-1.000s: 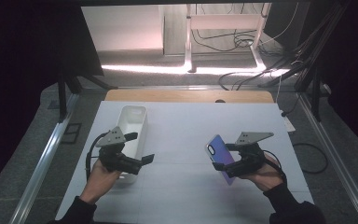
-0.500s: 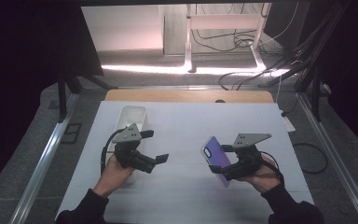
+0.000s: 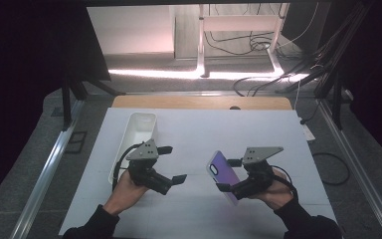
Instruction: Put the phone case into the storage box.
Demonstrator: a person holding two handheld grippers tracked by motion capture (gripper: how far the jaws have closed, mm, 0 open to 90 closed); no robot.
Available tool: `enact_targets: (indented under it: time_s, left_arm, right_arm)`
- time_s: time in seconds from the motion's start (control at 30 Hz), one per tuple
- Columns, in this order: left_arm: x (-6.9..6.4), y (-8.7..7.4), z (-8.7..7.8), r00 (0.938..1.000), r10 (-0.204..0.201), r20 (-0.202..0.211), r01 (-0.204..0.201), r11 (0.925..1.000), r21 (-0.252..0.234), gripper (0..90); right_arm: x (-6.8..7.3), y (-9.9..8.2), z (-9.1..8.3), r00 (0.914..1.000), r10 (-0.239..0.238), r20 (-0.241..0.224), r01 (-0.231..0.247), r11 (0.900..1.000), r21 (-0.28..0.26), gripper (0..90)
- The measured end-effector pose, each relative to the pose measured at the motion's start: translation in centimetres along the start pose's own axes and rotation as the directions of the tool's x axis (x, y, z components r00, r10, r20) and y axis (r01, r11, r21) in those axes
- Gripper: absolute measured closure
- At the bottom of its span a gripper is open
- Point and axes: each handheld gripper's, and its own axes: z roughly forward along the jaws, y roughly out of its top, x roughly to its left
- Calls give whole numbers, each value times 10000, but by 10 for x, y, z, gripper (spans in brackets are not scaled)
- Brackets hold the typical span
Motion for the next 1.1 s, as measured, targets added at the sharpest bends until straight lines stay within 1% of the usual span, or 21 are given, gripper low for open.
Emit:
enact_targets:
  time_s: [0.07, 0.17, 0.23, 0.27, 0.43, 0.53, 0.57, 0.6, 0.63, 0.67, 0.7, 0.87, 1.07, 1.1]
  left_arm:
    - [-1, 0, 1, 9999, 107, 79, -107, 9999, 42, 1]
    - [-3, -1, 3, 9998, 105, 195, -105, 9999, 13, 1]
    - [-4, -1, 4, 9995, 174, 266, -174, 9998, 15, 1]
    - [-5, -1, 5, 9993, 208, 323, -208, 9998, -10, 1]
    - [-7, 0, 6, 9971, 297, 704, -288, 9995, -132, 1]
    - [-10, 2, 8, 9949, 382, 933, -370, 9992, -154, 1]
    - [-10, 2, 8, 9949, 382, 933, -370, 9992, -154, 1]
    - [-11, 3, 10, 9932, 437, 1079, -422, 9990, -161, 0]
    - [-12, 3, 11, 9919, 485, 1172, -467, 9987, -183, 0]
    - [-12, 3, 11, 9919, 485, 1172, -467, 9987, -183, 0]
    - [-12, 4, 12, 9906, 490, 1278, -468, 9987, -204, 0]
    - [-14, 6, 17, 9842, 630, 1657, -595, 9979, -262, 0]
    - [-15, 7, 24, 9689, 731, 2363, -647, 9970, -432, 0]
    - [-15, 7, 24, 9689, 731, 2363, -647, 9970, -432, 0]
  right_arm:
    - [2, 0, 2, 9999, -75, -137, 75, 10000, -11, 157]
    - [6, 0, 5, 9990, -203, -390, 202, 9998, -24, 157]
    - [8, 0, 7, 9980, -298, -554, 295, 9996, -47, 157]
    - [9, 0, 8, 9978, -349, -568, 347, 9994, -41, 157]
    - [13, 0, 12, 9935, -614, -958, 600, 9980, -175, 157]
    - [16, 1, 14, 9917, -726, -1062, 706, 9972, -227, 158]
    - [17, 1, 14, 9908, -759, -1120, 733, 9969, -270, 157]
    - [18, 1, 15, 9897, -779, -1204, 750, 9968, -287, 158]
    - [18, 2, 16, 9897, -802, -1184, 775, 9966, -273, 158]
    - [18, 2, 16, 9897, -802, -1184, 775, 9966, -273, 158]
    - [19, 2, 17, 9890, -839, -1220, 808, 9963, -301, 158]
    - [22, 3, 20, 9833, -894, -1588, 832, 9955, -454, 158]
    - [24, 4, 22, 9762, -1073, -1884, 972, 9933, -623, 158]
    - [25, 4, 22, 9749, -1113, -1927, 1004, 9928, -657, 158]
